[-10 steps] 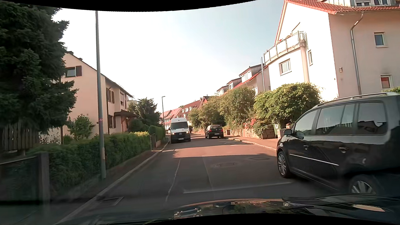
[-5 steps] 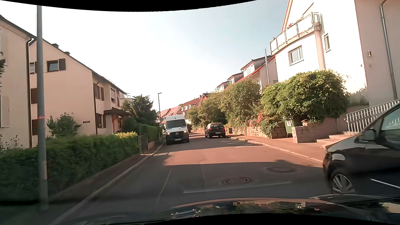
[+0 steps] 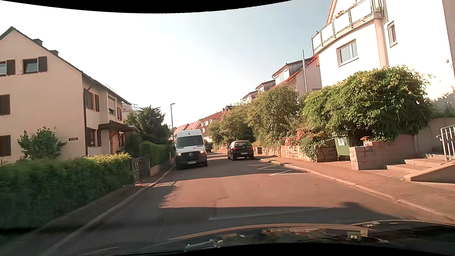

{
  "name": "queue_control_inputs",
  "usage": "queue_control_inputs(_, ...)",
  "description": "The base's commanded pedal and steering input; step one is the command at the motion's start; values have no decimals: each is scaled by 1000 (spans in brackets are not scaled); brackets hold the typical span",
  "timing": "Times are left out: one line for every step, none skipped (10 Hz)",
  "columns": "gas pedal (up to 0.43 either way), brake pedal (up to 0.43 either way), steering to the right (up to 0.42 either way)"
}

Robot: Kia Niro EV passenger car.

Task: Follow the waypoints while adhering to traffic rules and regulations

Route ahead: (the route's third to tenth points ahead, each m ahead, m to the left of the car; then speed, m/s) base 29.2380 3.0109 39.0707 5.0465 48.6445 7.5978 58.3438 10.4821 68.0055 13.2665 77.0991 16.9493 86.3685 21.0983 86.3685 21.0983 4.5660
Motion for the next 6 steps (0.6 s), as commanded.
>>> queue_control_inputs(0,0,97)
queue_control_inputs(0,0,111)
queue_control_inputs(0,0,129)
queue_control_inputs(0,0,147)
queue_control_inputs(0,0,157)
queue_control_inputs(0,0,159)
